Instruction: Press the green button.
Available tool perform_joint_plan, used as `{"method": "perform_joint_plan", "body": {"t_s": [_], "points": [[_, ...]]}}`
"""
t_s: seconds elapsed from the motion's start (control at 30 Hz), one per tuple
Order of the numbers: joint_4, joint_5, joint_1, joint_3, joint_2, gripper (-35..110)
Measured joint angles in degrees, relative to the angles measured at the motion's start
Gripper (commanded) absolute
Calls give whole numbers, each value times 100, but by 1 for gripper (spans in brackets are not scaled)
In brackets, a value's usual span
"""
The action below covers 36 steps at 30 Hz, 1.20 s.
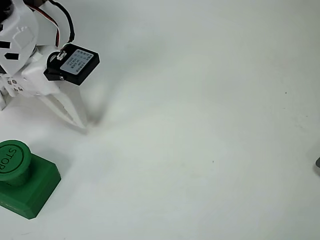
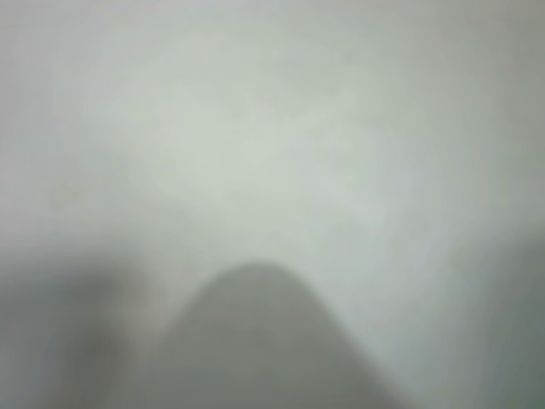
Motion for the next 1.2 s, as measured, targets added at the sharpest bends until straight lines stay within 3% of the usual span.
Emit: {"method": "perform_joint_plan", "body": {"t_s": [0.93,1.2], "points": [[0,-299,-202,0,0,0],[0,149,-870,0,0,0]]}}
